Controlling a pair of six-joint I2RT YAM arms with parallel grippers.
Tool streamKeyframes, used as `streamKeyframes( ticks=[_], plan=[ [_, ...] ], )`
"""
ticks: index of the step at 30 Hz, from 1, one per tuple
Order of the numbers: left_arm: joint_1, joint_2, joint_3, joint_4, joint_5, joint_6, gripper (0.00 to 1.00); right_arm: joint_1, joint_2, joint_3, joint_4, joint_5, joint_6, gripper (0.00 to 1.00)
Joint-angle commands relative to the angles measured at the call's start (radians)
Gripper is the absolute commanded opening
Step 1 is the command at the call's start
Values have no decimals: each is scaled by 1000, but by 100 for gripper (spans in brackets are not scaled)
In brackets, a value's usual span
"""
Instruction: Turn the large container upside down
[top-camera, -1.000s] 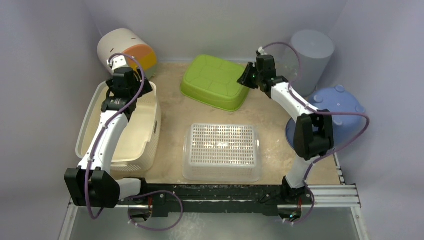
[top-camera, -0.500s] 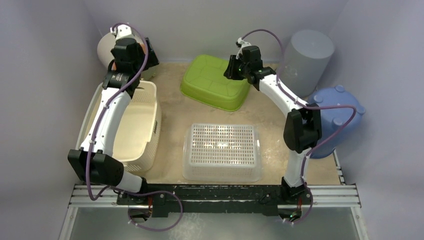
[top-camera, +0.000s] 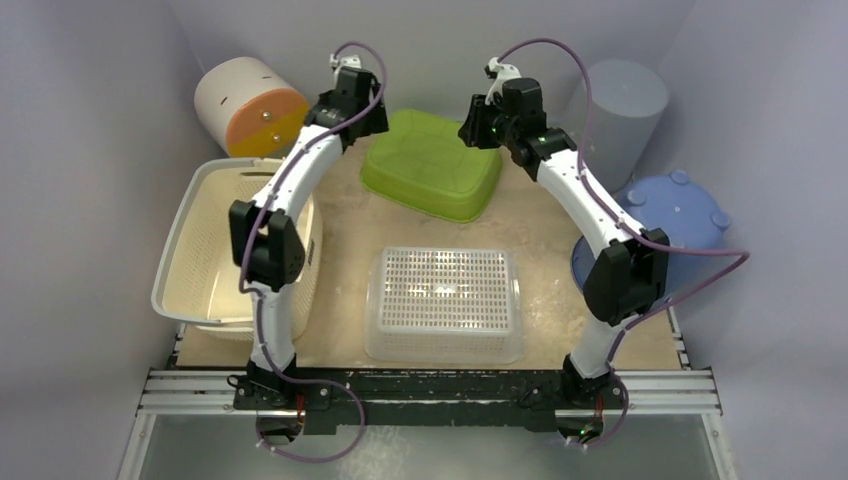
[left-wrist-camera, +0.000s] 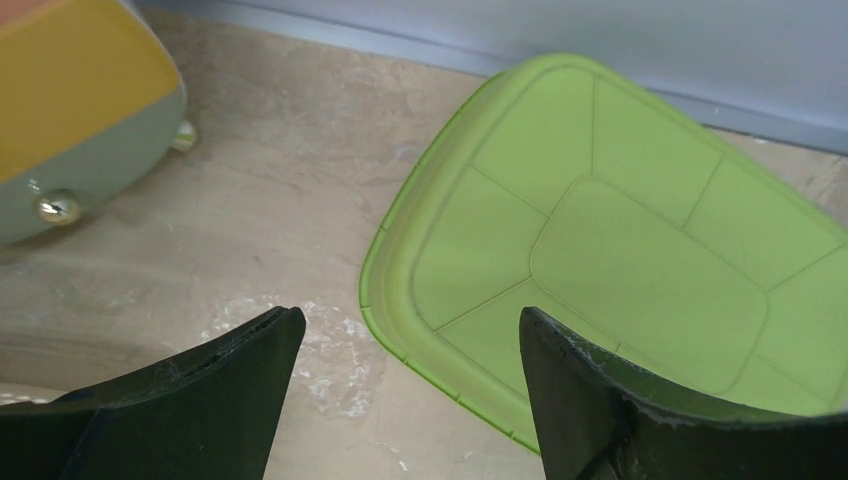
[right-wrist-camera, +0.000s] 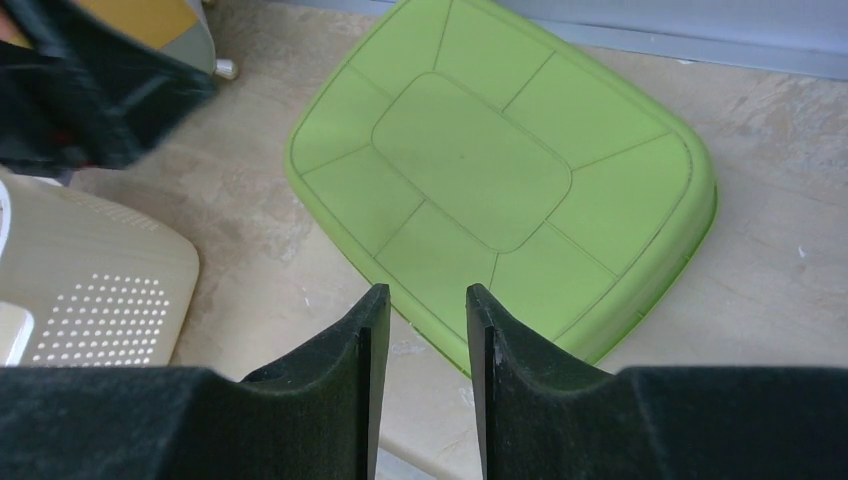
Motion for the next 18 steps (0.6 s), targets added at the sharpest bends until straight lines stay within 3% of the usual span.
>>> streamKeyframes(
  ticks=[1, 7, 18],
  plan=[
    [-14, 79, 157, -73, -157, -73, 80, -6, -59, -8, -12, 19, -39, 37],
    [-17, 197, 218, -92, -272, -117, 80, -17, -109, -65, -21, 22, -50, 38],
    [-15, 337, 255, -124, -316, -109, 80, -30, -183, -146, -29, 38, -64, 38]
  ],
)
